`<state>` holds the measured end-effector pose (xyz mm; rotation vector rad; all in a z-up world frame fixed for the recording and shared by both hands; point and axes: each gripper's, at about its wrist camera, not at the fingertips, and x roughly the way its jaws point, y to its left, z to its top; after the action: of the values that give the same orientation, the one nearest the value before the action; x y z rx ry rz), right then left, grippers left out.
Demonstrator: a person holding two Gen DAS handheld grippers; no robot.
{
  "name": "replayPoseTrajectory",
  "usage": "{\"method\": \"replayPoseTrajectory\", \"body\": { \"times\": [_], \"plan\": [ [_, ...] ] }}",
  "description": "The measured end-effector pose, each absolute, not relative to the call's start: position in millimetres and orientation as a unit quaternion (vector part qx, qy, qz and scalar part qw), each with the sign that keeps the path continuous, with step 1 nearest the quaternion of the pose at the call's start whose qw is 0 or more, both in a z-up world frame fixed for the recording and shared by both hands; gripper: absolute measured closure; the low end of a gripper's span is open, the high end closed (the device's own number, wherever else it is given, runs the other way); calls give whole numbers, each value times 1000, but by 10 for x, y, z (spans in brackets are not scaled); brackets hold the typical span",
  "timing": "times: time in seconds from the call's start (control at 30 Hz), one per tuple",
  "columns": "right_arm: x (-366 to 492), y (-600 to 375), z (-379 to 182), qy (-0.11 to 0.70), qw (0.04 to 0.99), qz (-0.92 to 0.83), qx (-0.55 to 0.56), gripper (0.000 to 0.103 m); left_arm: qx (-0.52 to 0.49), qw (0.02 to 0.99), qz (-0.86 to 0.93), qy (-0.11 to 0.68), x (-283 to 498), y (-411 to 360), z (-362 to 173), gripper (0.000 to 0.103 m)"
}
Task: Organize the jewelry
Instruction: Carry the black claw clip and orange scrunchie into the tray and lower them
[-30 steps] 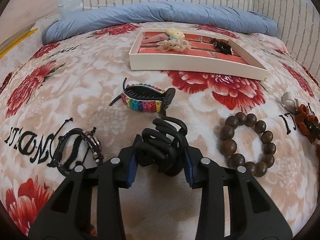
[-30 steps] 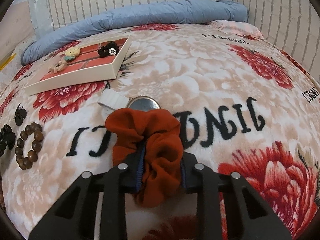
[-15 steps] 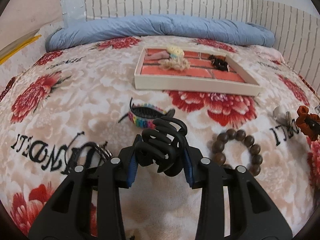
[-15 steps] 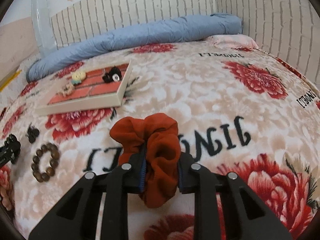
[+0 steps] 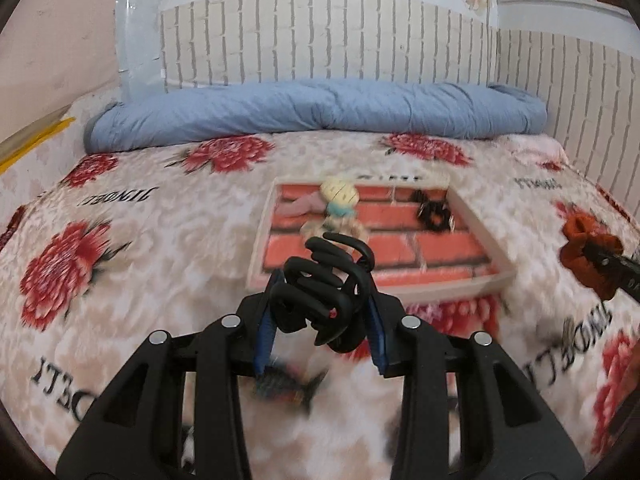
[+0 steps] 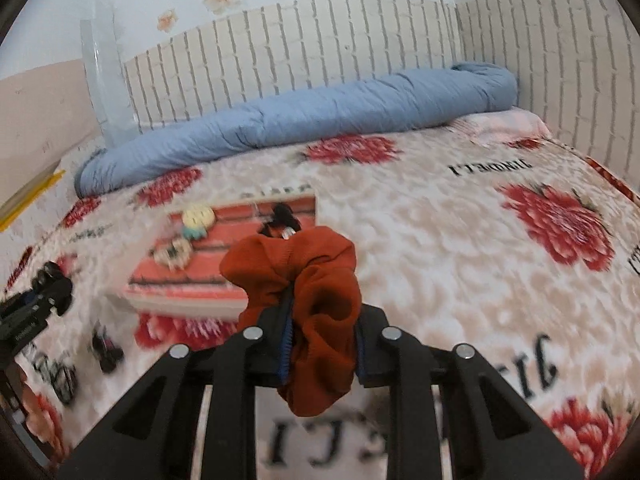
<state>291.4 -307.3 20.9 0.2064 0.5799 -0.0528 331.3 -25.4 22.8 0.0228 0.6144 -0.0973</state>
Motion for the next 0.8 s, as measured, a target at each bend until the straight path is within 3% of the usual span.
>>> {"method": "replayPoseTrajectory", "body": {
  "times": [0.37, 0.8],
  "plan": [
    [3775, -2753, 195, 266, 958, -25, 102, 80, -5, 951, -59, 303, 4258, -531, 301, 66],
    [4398, -2508, -341, 307, 949, -22, 62, 80, 35, 941, -34, 335, 4861, -598, -220, 66]
  ]
}}
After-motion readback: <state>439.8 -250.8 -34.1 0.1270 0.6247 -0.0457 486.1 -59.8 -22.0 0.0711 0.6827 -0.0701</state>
